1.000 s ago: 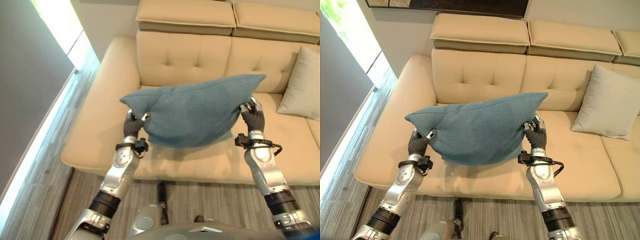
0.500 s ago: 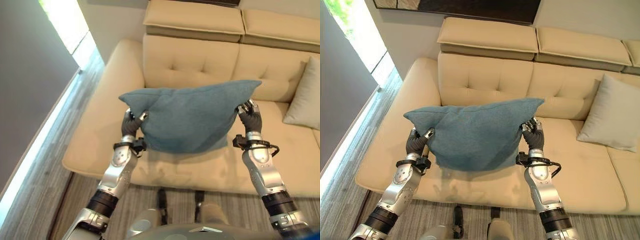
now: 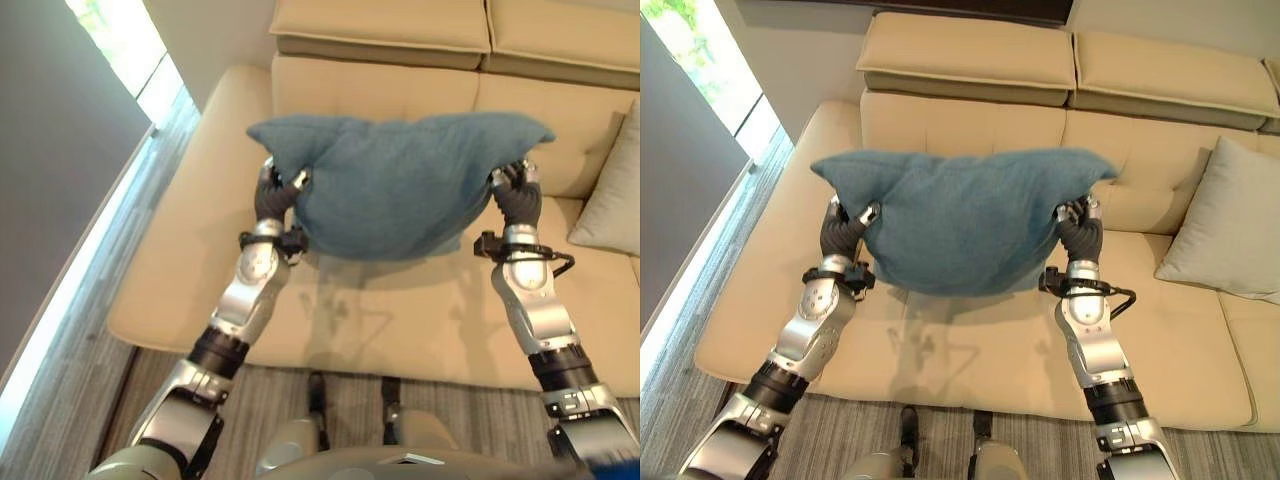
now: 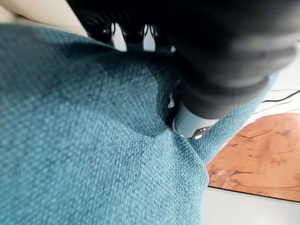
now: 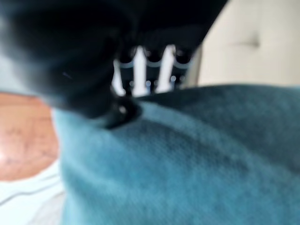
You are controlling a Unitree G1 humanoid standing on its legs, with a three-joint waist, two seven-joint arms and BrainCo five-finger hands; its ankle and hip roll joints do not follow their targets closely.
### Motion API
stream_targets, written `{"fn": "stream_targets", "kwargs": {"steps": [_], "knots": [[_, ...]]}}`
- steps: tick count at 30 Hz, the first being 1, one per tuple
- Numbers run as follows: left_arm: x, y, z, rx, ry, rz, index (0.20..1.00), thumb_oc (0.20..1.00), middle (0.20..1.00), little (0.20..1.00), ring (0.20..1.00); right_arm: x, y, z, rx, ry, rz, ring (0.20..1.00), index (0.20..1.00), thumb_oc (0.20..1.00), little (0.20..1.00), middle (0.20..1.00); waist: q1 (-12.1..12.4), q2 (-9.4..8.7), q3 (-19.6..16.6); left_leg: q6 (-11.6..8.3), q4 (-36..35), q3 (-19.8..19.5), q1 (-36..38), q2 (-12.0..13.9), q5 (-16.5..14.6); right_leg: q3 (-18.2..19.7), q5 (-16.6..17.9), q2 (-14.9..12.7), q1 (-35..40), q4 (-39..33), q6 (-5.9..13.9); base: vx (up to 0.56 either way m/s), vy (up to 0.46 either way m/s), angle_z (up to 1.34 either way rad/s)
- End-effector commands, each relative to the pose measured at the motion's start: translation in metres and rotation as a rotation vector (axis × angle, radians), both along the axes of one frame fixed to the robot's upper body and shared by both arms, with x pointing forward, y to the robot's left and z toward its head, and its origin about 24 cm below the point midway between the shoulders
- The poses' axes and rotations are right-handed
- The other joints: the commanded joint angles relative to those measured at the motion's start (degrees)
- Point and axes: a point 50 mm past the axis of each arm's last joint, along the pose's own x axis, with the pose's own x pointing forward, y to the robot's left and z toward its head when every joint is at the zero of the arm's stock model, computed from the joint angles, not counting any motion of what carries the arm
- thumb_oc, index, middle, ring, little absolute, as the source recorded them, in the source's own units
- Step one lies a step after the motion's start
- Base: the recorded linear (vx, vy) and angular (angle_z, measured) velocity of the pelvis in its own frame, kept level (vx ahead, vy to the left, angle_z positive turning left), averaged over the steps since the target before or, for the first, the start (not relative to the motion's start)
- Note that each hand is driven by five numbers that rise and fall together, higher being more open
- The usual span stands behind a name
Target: Pick up all the scattered cushions and arrange them neatly on the sofa.
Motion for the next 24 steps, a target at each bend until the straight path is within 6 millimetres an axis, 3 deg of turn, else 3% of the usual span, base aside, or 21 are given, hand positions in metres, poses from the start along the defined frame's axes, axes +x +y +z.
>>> {"fn": "stream_targets", "kwargs": {"steps": [1,9,19,24], "knots": [[0.006,-0.047,0.069,0.087,-0.315,-0.115,0.2,0.2,0.2,0.2,0.2,0.008,0.048,0.068,-0.117,-0.292,0.143,0.2,0.2,0.2,0.2,0.2,1.34,-0.02,-0.89,-2.75,7.95,0.82,-1.47,1.67,-10.6,-0.22,-3.92,-1.26,-4.87,6.27,2.7,-0.1,-0.02,0.05],[0.036,-0.043,0.115,0.173,-0.364,-0.005,0.2,0.2,0.2,0.2,0.2,0.036,0.066,0.128,-0.114,-0.382,0.099,0.2,0.2,0.2,0.2,0.2,0.96,1.66,1.74,-3.08,9.83,0.61,-9.82,1.88,-9.23,1.61,-3.38,-1.12,-13.63,8.71,2.27,-0.04,0.007,-0.08],[0.044,-0.049,0.126,0.188,-0.358,0.007,0.2,0.2,0.2,0.2,0.2,0.044,0.081,0.138,-0.138,-0.379,0.079,0.2,0.2,0.2,0.2,0.2,0.3,3.21,4.24,-3.54,9.41,0.85,-13.22,1.94,-8.5,2.42,-3.76,-0.97,-18.24,9.89,2.13,0.02,0.006,-0.06],[0.041,-0.051,0.133,0.184,-0.386,0.003,0.2,0.2,0.2,0.2,0.2,0.042,0.075,0.152,-0.199,-0.435,0.019,0.2,0.2,0.2,0.2,0.2,-0.23,3.95,5.64,-3.54,9.44,0.67,-16.18,1.16,-7.77,2.86,-3.3,-1.29,-21.47,10.43,2.1,0.0,0.0,0.0]]}}
